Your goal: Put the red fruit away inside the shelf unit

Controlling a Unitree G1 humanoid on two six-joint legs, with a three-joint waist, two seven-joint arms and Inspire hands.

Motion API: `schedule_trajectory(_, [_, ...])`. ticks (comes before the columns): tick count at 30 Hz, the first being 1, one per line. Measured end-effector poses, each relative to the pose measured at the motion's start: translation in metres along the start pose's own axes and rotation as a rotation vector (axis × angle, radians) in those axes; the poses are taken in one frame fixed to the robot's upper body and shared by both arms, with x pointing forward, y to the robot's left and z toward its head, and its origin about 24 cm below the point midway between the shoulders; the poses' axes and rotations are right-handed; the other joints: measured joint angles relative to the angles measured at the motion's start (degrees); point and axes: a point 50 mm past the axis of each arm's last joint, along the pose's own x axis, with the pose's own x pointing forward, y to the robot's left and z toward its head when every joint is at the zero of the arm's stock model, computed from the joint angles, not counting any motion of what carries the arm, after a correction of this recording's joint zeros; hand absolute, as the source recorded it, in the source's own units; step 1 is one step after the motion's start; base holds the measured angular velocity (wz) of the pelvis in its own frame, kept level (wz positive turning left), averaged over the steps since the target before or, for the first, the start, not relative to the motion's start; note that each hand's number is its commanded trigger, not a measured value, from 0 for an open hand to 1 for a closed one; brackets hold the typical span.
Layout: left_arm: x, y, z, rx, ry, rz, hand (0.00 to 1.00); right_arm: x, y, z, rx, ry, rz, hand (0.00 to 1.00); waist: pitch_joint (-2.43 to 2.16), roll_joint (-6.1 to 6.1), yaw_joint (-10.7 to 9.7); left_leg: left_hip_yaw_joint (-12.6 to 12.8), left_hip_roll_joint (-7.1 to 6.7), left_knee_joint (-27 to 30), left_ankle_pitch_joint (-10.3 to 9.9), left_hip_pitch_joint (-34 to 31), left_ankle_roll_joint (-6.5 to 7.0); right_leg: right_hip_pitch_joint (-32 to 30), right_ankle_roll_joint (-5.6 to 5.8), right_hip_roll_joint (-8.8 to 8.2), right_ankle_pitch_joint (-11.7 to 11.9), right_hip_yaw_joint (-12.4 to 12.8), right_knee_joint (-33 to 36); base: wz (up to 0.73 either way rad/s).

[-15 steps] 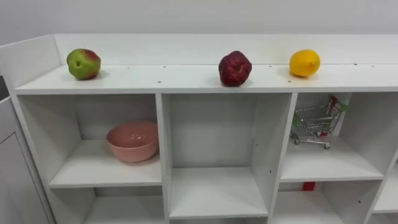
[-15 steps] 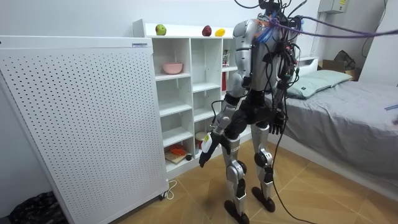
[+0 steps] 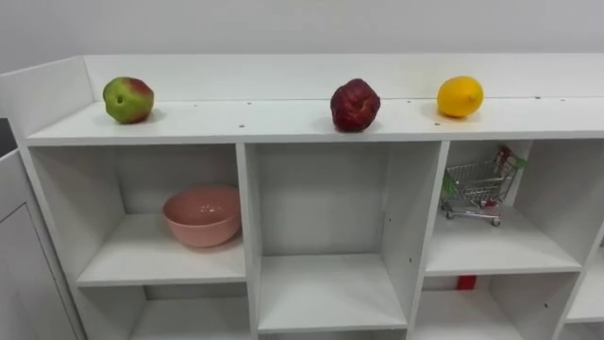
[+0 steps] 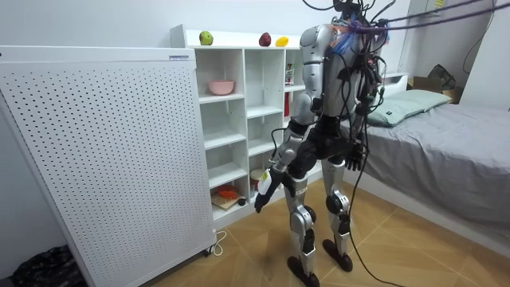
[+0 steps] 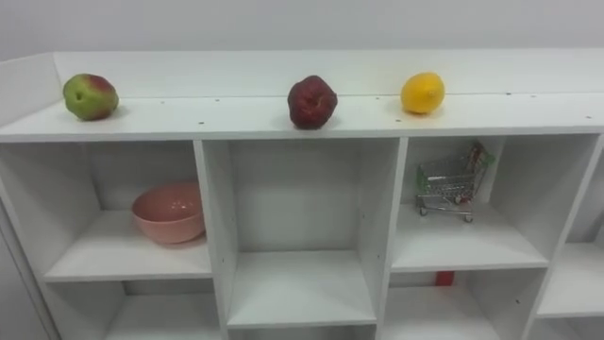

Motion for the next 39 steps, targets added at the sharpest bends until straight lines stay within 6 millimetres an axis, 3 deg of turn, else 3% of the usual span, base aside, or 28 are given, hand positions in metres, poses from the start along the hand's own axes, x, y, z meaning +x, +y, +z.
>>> schedule_trajectory(3, [0.0,0.0,0.0,-0.01,-0.015,0.002,0.0,0.001,-0.005,0.015,0.121,-0.05,-0.037,0.0,-0.01,-0.13,0.03,0.3,0.01,0.03,0.0,0.09,0.0,0.01,-0.01,0.01,0.0,0.23,0.04,-0.04])
schedule_trajectory(9, [0.001,0.006,0.001,-0.045,-0.036,0.033,0.0,-0.015,-0.022,0.089,0.333,-0.354,-0.131,0.0,0.17,-0.83,-0.07,1.12,0.37,0.01,0.0,0.19,-0.02,-0.2,-0.16,0.14,0.12,0.61,0.13,-0.06])
schedule_trajectory(12, [0.001,0.006,0.003,-0.047,-0.047,0.04,0.0,-0.038,-0.027,0.133,0.384,-0.57,-0.154,0.0,0.26,-1.21,0.21,1.25,0.55,-0.04,-0.04,0.15,-0.1,-0.28,-0.21,0.34,0.15,0.8,-0.05,0.0])
schedule_trajectory(14, [0.001,0.005,0.004,-0.063,-0.051,0.037,0.0,-0.064,-0.035,0.166,0.422,-0.77,-0.183,0.0,0.26,-1.19,0.18,1.33,0.58,-0.04,-0.04,-0.52,-0.11,-0.95,-0.22,0.35,0.16,0.68,-0.03,0.0])
schedule_trajectory(17, [0.001,0.006,0.005,-0.069,-0.06,0.039,0.0,-0.101,-0.042,0.195,0.471,-0.982,-0.211,0.0,0.03,-1.07,0.26,1.33,0.57,-0.02,-0.02,-1.2,-0.13,-1.66,-0.21,0.32,0.16,0.24,0.0,0.01])
schedule_trajectory(29, [0.001,0.006,0.011,-0.049,-0.104,0.036,0.0,-0.219,-0.053,0.247,0.46,-1.603,-0.329,0.0,0.13,-0.39,1.54,1.94,0.66,-0.06,0.01,-1.31,-0.16,-2.23,-0.2,0.32,0.17,0.21,0.03,-0.03])
schedule_trajectory(39, [0.001,0.003,0.007,-0.043,-0.095,-0.009,0.0,-0.267,-0.059,0.254,0.455,-1.847,-0.327,0.0,-0.72,-1.6,1.62,1.65,0.65,0.04,0.04,-1.77,-0.17,-2.49,-0.21,0.27,0.17,-0.45,0.25,0.01])
